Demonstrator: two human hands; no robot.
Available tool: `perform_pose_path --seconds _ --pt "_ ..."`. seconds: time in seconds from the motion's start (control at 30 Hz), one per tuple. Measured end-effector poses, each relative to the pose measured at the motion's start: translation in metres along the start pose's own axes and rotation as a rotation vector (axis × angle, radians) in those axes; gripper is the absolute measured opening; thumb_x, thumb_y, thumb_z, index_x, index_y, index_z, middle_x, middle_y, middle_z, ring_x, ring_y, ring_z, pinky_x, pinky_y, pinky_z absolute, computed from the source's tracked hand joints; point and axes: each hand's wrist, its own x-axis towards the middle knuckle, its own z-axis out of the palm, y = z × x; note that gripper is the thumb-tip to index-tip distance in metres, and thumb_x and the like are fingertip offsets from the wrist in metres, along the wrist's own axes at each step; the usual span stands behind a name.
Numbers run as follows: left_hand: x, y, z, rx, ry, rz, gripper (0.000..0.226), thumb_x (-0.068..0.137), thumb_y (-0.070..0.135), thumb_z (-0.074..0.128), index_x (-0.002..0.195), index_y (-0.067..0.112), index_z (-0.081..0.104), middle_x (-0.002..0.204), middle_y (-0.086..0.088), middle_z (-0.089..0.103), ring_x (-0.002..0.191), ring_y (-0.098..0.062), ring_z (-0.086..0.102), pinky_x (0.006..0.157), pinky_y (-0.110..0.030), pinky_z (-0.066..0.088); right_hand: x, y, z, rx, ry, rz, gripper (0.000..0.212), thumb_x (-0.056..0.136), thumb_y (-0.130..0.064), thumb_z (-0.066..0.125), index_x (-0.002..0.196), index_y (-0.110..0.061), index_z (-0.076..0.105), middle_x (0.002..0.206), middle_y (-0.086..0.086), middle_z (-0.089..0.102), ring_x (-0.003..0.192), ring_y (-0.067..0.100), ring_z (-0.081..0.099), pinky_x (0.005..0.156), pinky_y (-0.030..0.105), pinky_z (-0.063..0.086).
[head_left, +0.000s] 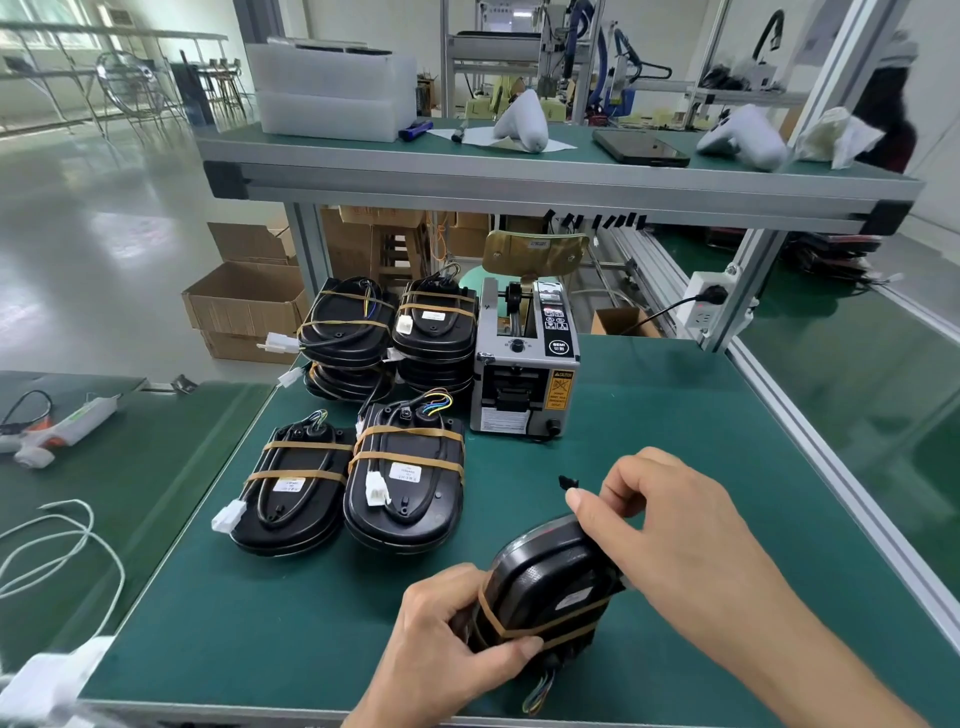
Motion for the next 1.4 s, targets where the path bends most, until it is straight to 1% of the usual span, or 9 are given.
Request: perform_pose_path --seconds 0.33,0.57,0.7,0.83,1.0,1.1,1.23,1.33,1.4 --pt "0.0 0.002 0.0 0.023 0.003 0.024 0.031 0.072 0.043 0.093 0.087 0.054 0.068 0.07 0.007 0.058 0.065 -0.018 0.056 0.058 -0.04 0.048 -0.005 0.011 0.006 0.131 0.011 0.048 0.026 0.093 -0.057 0.059 0.087 -0.032 0.063 0.096 -0.022 0.064 0.087 -0.001 0.06 0.071 0.028 0.052" --pt "-0.001 0.0 0.001 0.017 0.01 0.018 0.029 0.071 0.042 0.093 0.087 0.05 0.071 0.071 0.007 0.06 0.065 -0.017 0.058 0.058 -0.042 0.049 0.001 0.017 0.0 0.11 0.01 0.066 0.02 0.095 -0.052 0.061 0.087 -0.035 0.064 0.072 -0.019 0.065 0.063 0.0 0.059 0.053 0.013 0.041" --pt "0.0 -0.001 0.002 0.016 -0.005 0.003 0.025 0.072 0.043 0.093 0.086 0.034 0.074 0.072 0.004 0.062 0.066 -0.02 0.06 0.06 -0.043 0.051 -0.001 0.016 0.006 0.198 0.016 0.087 0.034 0.085 -0.066 0.067 0.085 -0.032 0.069 0.08 -0.018 0.07 0.074 0.0 0.066 0.068 0.028 0.053" --pt "-0.001 -0.002 0.002 0.025 -0.004 -0.002 0.024 0.071 0.041 0.093 0.085 0.033 0.074 0.072 0.004 0.062 0.066 -0.021 0.06 0.06 -0.044 0.05 -0.001 0.02 0.015 0.268 0.014 0.101 0.021 0.089 -0.055 0.07 0.088 -0.034 0.07 0.09 -0.018 0.069 0.084 0.002 0.064 0.075 0.038 0.059" --pt "-0.001 -0.002 0.002 0.013 0.005 0.005 0.023 0.071 0.042 0.092 0.083 0.039 0.073 0.07 0.006 0.059 0.063 -0.02 0.057 0.055 -0.042 0.047 0.002 0.034 0.021 0.405 0.058 0.135 0.005 0.096 -0.036 0.067 0.092 -0.039 0.068 0.08 -0.015 0.071 0.069 0.002 0.063 0.06 0.029 0.058" --pt "0.0 -0.002 0.003 -0.002 0.04 -0.011 0.029 0.074 0.05 0.091 0.078 0.029 0.071 0.069 0.004 0.059 0.062 -0.021 0.055 0.054 -0.042 0.046 0.002 0.042 0.028 0.647 0.033 0.107 0.012 0.092 -0.049 0.069 0.104 -0.049 0.067 0.098 -0.011 0.078 0.094 0.005 0.07 0.088 0.031 0.052" --pt "0.0 -0.004 0.004 -0.03 0.066 -0.034 0.042 0.076 0.064 0.086 0.075 0.024 0.071 0.068 0.004 0.059 0.061 -0.02 0.055 0.054 -0.039 0.044 0.002 0.051 0.05 0.848 -0.129 0.109 0.047 0.088 -0.061 0.062 0.13 -0.039 0.063 0.121 -0.006 0.076 0.12 0.009 0.066 0.114 0.043 0.043" --pt "0.0 -0.004 0.003 -0.022 0.055 -0.05 0.039 0.075 0.06 0.088 0.075 0.024 0.072 0.069 0.004 0.063 0.062 -0.02 0.058 0.056 -0.036 0.046 0.004 0.052 0.064 0.933 -0.169 0.104 0.063 0.086 -0.072 0.058 0.138 -0.037 0.059 0.127 -0.001 0.073 0.128 0.018 0.063 0.118 0.048 0.04" --pt "-0.001 -0.005 0.004 -0.001 0.038 -0.063 0.031 0.073 0.049 0.092 0.078 0.024 0.074 0.071 0.004 0.067 0.065 -0.02 0.062 0.059 -0.035 0.049 0.004 0.049 0.071 0.952 -0.133 0.076 0.065 0.082 -0.081 0.058 0.136 -0.045 0.06 0.119 0.002 0.074 0.12 0.02 0.067 0.109 0.041 0.048"
